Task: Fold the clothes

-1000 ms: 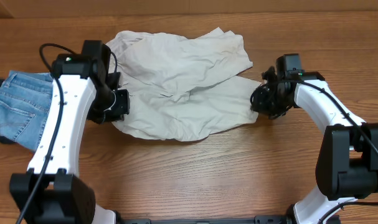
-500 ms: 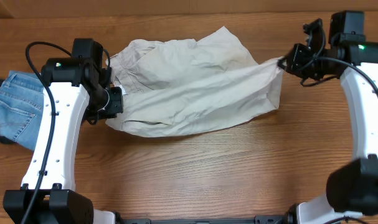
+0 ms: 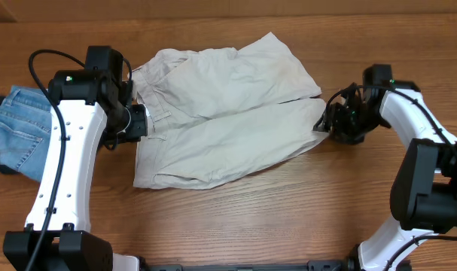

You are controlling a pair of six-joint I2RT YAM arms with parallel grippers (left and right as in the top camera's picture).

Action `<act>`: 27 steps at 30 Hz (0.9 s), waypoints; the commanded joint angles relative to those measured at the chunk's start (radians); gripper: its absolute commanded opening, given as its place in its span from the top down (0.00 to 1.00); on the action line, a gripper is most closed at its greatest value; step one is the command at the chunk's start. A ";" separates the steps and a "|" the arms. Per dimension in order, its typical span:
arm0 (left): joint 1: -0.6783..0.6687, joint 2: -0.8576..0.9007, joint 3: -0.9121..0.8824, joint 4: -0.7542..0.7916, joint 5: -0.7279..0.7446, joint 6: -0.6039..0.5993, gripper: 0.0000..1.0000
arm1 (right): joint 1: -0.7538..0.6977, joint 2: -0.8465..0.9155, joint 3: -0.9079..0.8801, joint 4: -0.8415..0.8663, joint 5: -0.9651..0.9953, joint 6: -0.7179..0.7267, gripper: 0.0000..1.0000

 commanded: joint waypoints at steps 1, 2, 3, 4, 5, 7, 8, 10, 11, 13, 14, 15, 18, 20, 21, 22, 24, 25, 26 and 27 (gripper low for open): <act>0.007 -0.025 0.024 0.009 -0.006 0.020 0.80 | -0.001 -0.004 -0.003 0.038 -0.143 0.002 0.75; 0.007 -0.025 0.024 0.008 -0.006 0.019 0.80 | -0.001 -0.004 -0.003 0.031 -0.143 0.002 0.83; 0.007 -0.025 0.024 0.008 -0.006 0.019 0.80 | -0.001 -0.006 -0.003 0.023 -0.144 0.002 0.96; 0.007 -0.025 0.024 0.008 -0.006 0.020 0.80 | -0.001 -0.023 -0.001 -0.008 -0.164 -0.006 0.96; 0.007 -0.025 0.024 0.008 -0.006 0.020 0.80 | -0.001 -0.054 0.002 -0.054 -0.176 -0.030 0.96; 0.007 -0.025 0.024 0.009 -0.006 0.020 0.79 | -0.003 -0.170 0.029 -0.208 -0.136 -0.055 0.96; 0.007 -0.025 0.024 0.011 -0.006 0.020 0.78 | -0.003 -0.232 0.039 -0.258 -0.129 -0.054 0.96; 0.007 -0.025 0.024 0.022 -0.006 0.020 0.75 | 0.005 -0.403 0.058 -0.349 -0.131 0.005 0.96; 0.007 -0.025 0.024 0.026 -0.006 0.020 0.75 | 0.005 -0.459 0.058 -0.354 -0.129 0.029 0.96; 0.007 -0.025 0.024 0.034 -0.006 0.019 0.74 | 0.005 -0.502 0.058 -0.298 -0.127 0.080 0.96; 0.007 -0.025 0.024 0.039 -0.006 0.019 0.73 | 0.005 -0.486 0.056 -0.229 -0.127 0.099 0.96; 0.007 -0.025 0.024 0.041 -0.006 0.019 0.73 | 0.005 -0.462 0.056 -0.177 -0.127 0.113 0.96; 0.006 -0.025 0.024 0.037 -0.005 0.019 0.73 | 0.014 -0.304 0.056 0.016 -0.129 0.153 0.96; 0.006 -0.025 0.024 0.037 -0.005 0.019 0.73 | 0.037 -0.191 0.056 0.108 -0.156 0.172 0.96; 0.006 -0.025 0.024 0.037 -0.005 0.018 0.73 | 0.054 -0.133 0.056 0.158 -0.171 0.172 0.96; 0.006 -0.025 0.024 0.037 -0.004 0.018 0.73 | 0.079 -0.078 0.056 0.215 -0.177 0.169 0.91; 0.006 -0.025 0.024 0.037 0.002 0.018 0.73 | 0.130 -0.021 0.056 0.344 -0.189 0.121 0.67; 0.006 -0.025 0.024 0.037 0.002 0.018 0.73 | 0.145 -0.021 0.056 0.389 -0.207 0.068 0.63; 0.006 -0.025 0.024 0.037 0.002 0.018 0.73 | 0.151 -0.024 0.060 0.399 -0.219 0.053 0.60; 0.006 -0.025 0.024 0.037 0.002 0.019 0.73 | 0.151 -0.026 0.064 0.392 -0.245 0.048 0.60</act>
